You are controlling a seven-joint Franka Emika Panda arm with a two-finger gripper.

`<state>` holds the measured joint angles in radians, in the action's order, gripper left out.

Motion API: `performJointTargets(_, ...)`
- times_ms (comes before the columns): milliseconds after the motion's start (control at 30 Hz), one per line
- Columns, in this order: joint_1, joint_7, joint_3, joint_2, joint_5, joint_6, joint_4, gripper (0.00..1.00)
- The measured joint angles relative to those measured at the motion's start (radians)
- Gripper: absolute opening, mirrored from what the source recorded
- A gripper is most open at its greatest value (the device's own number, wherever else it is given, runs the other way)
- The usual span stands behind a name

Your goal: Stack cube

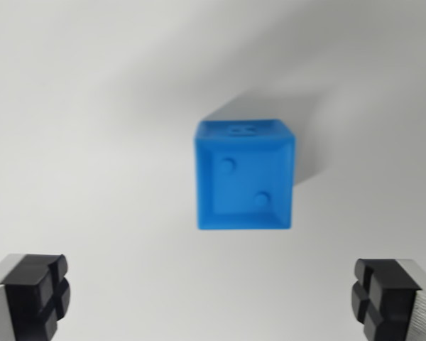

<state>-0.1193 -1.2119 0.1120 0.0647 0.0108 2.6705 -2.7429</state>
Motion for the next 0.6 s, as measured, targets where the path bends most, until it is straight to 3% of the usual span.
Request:
performJointTargets(133,-0.013,-0.011,0.008,-0.004,0.001,0.036,-0.028,1.0)
performJointTargets(233,-0.013,-0.009,0.009,-0.041,-0.003,0.078,-0.029,1.0)
performJointTargets(400,-0.01,0.005,0.006,-0.133,-0.028,0.152,-0.024,1.0)
performJointTargets(600,-0.013,0.033,-0.008,-0.21,-0.066,0.226,-0.016,1.0)
